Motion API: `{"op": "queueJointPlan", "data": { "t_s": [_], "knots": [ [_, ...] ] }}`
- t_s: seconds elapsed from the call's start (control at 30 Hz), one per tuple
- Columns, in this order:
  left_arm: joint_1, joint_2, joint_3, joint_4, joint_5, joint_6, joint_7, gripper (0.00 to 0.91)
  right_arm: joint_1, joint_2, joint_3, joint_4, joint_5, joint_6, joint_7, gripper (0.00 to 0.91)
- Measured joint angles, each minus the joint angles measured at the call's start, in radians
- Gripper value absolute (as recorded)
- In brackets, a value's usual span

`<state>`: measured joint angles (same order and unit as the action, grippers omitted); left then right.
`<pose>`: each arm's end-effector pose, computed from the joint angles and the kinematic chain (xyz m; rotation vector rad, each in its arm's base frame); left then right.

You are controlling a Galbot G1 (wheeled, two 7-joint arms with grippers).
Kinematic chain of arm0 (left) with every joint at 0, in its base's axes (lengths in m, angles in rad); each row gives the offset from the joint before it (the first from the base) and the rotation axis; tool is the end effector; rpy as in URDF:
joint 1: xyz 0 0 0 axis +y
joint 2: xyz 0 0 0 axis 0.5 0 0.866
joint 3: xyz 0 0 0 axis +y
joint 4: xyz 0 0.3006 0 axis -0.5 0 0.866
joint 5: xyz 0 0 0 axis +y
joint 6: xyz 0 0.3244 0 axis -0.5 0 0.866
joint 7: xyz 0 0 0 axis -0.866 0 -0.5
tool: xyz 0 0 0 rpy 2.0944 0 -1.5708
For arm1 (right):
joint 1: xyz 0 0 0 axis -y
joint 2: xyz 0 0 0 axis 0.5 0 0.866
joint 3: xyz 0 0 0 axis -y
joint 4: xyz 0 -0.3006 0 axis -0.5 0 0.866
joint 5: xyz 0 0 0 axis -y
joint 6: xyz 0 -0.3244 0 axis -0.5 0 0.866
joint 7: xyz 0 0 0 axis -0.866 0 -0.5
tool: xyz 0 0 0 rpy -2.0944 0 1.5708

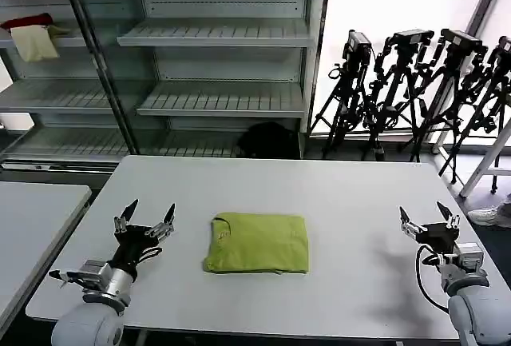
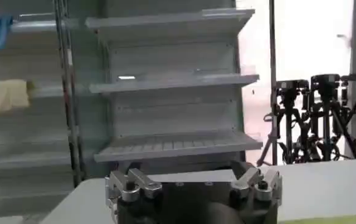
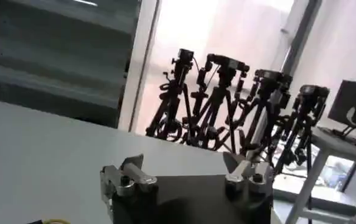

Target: Fold and organize the clothes.

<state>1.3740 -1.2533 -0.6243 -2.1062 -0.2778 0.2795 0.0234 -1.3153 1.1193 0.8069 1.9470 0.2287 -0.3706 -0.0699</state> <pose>0.2245 0.0688 -0.2024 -0.1339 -3.0709 -0.0963 0.2458 -0.1550 -0.1987 -0.1224 -2.9197 0.3769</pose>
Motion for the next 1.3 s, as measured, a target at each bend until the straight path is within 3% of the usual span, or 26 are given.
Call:
{"op": "queueJointPlan", "data": {
  "t_s": [0.53, 1.3],
  "knots": [
    [0.016, 0.001, -0.016, 0.019, -0.008, -0.030, 0.004, 0.907, 0.010, 0.027, -0.028, 0.038, 0.014, -0.050, 0.062, 0.907],
    [0.014, 0.008, -0.027, 0.041, 0.000, -0.037, 0.004, 0.907, 0.019, 0.013, -0.059, 0.019, 0.023, -0.039, 0.057, 0.907]
  ]
}}
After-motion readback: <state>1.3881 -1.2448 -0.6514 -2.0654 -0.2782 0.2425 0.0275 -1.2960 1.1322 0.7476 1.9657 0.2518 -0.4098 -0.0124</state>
